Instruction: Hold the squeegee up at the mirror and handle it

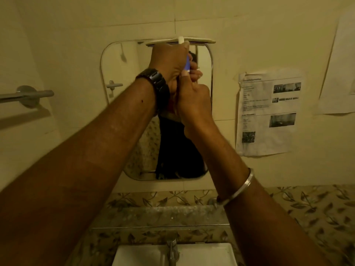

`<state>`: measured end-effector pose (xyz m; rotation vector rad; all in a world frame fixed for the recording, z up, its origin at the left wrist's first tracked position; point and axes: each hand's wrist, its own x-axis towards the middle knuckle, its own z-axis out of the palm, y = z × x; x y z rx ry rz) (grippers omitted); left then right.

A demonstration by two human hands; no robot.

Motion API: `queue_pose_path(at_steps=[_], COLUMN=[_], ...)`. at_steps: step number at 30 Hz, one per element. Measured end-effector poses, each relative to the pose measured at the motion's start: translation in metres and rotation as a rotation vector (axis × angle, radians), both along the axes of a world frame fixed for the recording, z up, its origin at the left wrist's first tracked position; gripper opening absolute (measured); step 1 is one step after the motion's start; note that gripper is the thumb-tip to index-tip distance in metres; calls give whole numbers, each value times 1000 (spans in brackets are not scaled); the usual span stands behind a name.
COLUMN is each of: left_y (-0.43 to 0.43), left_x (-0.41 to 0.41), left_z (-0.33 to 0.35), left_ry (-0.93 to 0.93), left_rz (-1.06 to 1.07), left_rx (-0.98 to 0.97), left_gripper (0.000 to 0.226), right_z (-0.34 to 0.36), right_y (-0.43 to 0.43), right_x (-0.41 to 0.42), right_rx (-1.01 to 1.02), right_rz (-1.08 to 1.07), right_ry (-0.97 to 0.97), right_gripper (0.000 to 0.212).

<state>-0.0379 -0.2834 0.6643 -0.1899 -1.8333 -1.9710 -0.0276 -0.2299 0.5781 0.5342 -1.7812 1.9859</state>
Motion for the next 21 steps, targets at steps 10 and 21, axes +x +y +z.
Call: queue_pose_path(at_steps=[10, 21], left_y=[7, 24], left_x=[13, 8], left_z=[-119, -27], left_ry=[-238, 0], left_rz=[-15, 53], left_rx=[1, -13], left_gripper=[32, 33], right_z=[-126, -29], right_y=[5, 22], right_x=[19, 2], right_rx=[39, -56], right_rz=[-9, 37], right_ry=[-152, 30], right_gripper=[57, 51])
